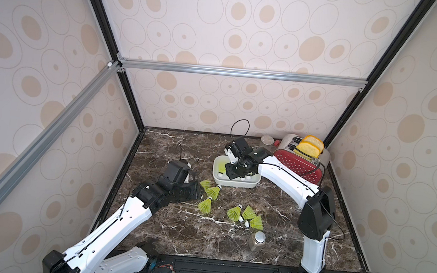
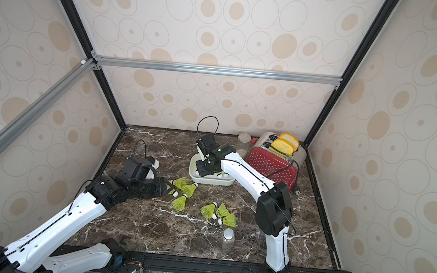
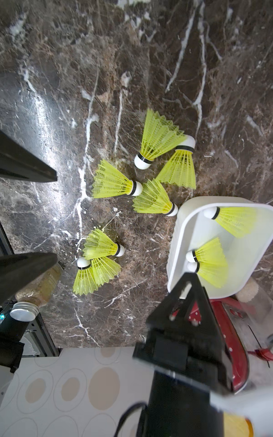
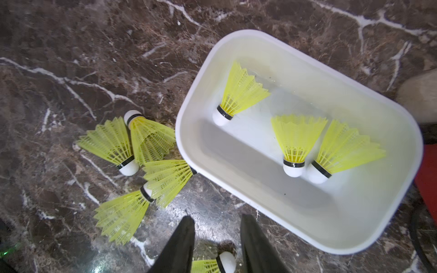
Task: Put the shuttlecocks into the storage box
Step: Pick up the shuttlecock at the center of the board.
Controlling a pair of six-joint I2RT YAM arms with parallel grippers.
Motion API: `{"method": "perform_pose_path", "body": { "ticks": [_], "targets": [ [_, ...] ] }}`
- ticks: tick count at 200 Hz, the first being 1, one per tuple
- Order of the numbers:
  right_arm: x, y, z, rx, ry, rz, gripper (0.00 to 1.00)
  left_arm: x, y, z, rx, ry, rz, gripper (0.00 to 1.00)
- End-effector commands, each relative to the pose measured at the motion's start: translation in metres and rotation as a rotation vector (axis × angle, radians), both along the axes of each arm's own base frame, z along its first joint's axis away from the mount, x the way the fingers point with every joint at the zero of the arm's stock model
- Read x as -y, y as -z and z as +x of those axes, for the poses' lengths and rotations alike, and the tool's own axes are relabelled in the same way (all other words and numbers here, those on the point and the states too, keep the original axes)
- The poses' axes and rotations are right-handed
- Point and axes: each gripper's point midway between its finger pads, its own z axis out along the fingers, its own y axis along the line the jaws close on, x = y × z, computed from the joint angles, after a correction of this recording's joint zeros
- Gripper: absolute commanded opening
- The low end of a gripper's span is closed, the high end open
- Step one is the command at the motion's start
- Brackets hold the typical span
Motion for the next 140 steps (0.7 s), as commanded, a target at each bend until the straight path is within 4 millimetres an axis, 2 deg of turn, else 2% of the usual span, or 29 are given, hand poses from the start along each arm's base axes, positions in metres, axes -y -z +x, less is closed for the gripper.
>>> {"method": "perform_pose_path", "body": {
  "ticks": [1, 37, 70, 81, 93, 122, 140],
  "targets": [
    [0.011, -0.004, -0.014, 0.026, -0.026, -0.022, 0.38, -0.014, 0.010, -0.011, -0.046, -0.046, 0.030, 0.51],
    [0.029, -0.011, -0.041, 0.034, -0.038, -0.027, 0.38, -0.026, 0.032, -0.016, -0.177, -0.221, 0.009, 0.52],
    [0.045, -0.020, -0.061, 0.030, -0.054, -0.023, 0.38, -0.031, 0.050, 0.003, -0.264, -0.494, -0.056, 0.51],
    [0.039, -0.022, -0.072, 0.012, -0.112, 0.021, 0.39, -0.033, 0.059, 0.010, -0.295, -0.595, -0.070, 0.51],
    [0.025, -0.028, -0.091, 0.006, -0.231, 0.134, 0.40, -0.028, 0.068, 0.021, -0.318, -0.659, -0.099, 0.51],
    [0.027, -0.039, -0.105, 0.102, -0.301, 0.274, 0.45, -0.012, 0.087, 0.051, -0.356, -0.733, -0.121, 0.50],
    [0.027, -0.042, -0.110, 0.063, -0.319, 0.381, 0.48, -0.012, 0.094, 0.066, -0.354, -0.746, -0.051, 0.51]
  ]
}}
